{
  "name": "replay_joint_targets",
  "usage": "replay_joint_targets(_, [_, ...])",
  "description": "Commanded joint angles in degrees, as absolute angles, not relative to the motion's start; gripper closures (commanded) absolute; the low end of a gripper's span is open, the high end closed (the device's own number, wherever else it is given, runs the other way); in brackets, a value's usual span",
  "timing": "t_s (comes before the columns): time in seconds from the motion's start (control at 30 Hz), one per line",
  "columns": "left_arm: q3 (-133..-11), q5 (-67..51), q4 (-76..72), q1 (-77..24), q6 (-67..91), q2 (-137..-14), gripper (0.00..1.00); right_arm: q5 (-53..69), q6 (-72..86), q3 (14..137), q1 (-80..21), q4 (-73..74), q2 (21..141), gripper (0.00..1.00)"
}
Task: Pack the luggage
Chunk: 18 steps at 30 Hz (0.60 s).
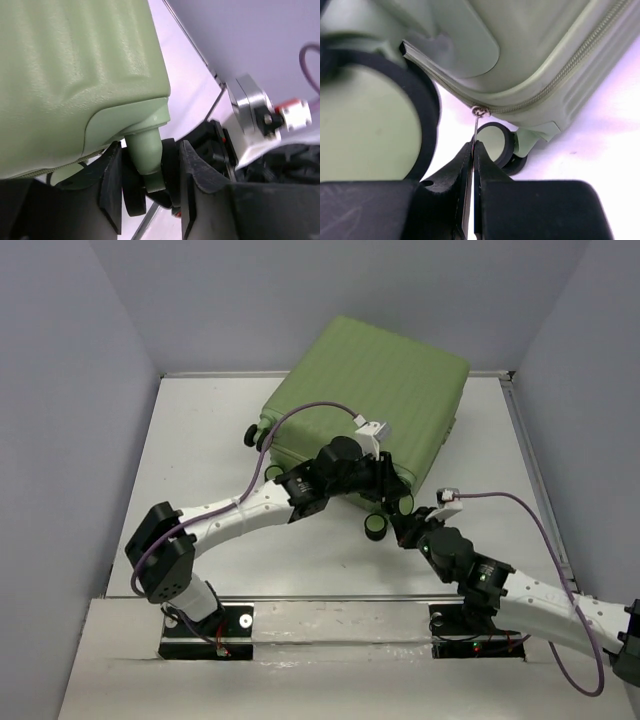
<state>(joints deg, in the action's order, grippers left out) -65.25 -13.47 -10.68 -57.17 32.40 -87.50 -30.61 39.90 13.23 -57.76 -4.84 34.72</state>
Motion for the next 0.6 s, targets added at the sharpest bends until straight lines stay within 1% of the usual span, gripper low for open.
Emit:
replay_joint_targets(0.0, [-73.29,-17.49,-24.60,-59.15,34.54,-92.45,0.84,-37.07,38.59,14.32,-62.21,-19.93,37.43,0.93])
replay_joint_targets(0.07, [-76.88,-17.32,-25.31,-59.15,36.29,-94.56,0.92,-41.11,35.87,15.99,-65.99,-22.92,41.47,0.93])
replay_joint_targets(0.1, [-77.95,-17.23,-26.10,-59.15,36.73,-95.53,0.94,-45.14,32.38,16.95,-67.14,-27.90,43.14,0.93])
replay_joint_targets(0.27, [-81.91,-17.49,-26.98,-59.06,38.40,-97.12,0.94,-50.53,24.18,17.93,-69.43,-44.27,56.14,0.93])
replay_joint_targets(0.3, [-82.18,-18.10,-27.24,-59.15,39.19,-97.55,0.94,-52.54,22.08,17.93,-69.96,-50.04,58.34,0.93])
replay_joint_targets(0.37, [-83.05,-19.15,-27.16,-59.15,40.07,-98.08,0.94,-55.01,20.05,18.80,-71.35,-56.04,66.07,0.93])
replay_joint_targets(0.4, [-83.49,-19.68,-26.98,-59.15,40.77,-98.35,0.94,-55.89,16.30,19.42,-71.37,-63.64,69.23,0.93])
replay_joint_targets(0.47, [-85.94,-20.82,-25.50,-59.15,40.96,-98.96,0.94,-55.72,10.75,21.09,-72.16,-73.16,76.34,0.93])
replay_joint_targets(0.5, [-87.26,-22.14,-24.10,-59.15,40.87,-99.14,0.94,-55.46,8.63,22.49,-72.77,-77.65,82.64,0.93])
replay_joint_targets(0.53, [-89.19,-22.84,-21.21,-59.24,40.87,-99.23,0.94,-54.41,7.48,23.20,-72.77,-83.44,85.05,0.93])
replay_joint_targets(0.57, [-89.99,-24.24,-20.14,-59.24,40.87,-99.05,0.94,-53.80,8.08,24.94,-72.77,-84.54,86.91,0.93])
